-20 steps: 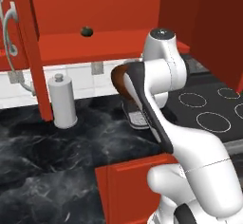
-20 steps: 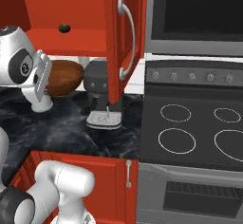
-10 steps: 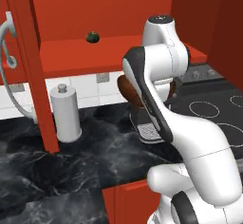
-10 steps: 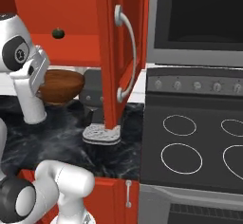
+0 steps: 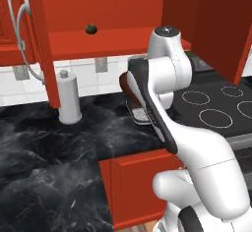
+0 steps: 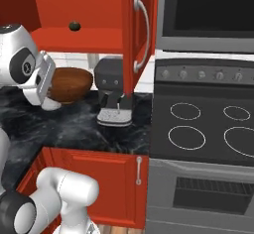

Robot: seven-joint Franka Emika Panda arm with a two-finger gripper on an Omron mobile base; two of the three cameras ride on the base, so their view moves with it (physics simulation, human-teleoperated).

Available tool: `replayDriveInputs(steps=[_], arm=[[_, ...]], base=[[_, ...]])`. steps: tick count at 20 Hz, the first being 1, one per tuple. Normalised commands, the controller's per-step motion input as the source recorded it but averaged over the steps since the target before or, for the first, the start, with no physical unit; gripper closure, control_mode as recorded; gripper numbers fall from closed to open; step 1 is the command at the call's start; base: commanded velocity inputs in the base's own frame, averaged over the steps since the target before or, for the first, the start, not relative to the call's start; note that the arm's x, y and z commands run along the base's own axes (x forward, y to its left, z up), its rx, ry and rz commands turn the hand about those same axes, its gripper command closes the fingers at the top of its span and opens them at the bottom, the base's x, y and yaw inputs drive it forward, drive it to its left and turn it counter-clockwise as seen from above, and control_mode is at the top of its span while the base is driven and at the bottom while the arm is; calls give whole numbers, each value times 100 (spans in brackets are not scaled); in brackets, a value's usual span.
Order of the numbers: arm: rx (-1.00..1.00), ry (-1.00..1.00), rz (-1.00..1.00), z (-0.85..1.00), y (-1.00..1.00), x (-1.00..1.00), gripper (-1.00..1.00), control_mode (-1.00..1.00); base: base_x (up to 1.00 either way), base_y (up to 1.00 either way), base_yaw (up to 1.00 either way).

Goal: Pick the mug and place it in the sink. Pick the bowl and place it in the open cabinet and then close the cabinet.

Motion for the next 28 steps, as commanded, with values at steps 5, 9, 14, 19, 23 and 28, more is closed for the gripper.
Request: replayDriveInputs(steps=[5, 9, 14, 19, 23, 28], arm=[[0, 0, 0, 0, 0, 0, 100, 100], [0, 0, 0, 0, 0, 0, 100, 100], [0, 0, 0, 0, 0, 0, 100, 100], [0, 0, 0, 0, 0, 0, 100, 100], [0, 0, 0, 0, 0, 0, 100, 100], [0, 0, 0, 0, 0, 0, 100, 100]], base=[[-47, 1, 0], [15, 8, 8], [39, -14, 21], [1, -28, 18], [7, -44, 10], [51, -52, 1]])
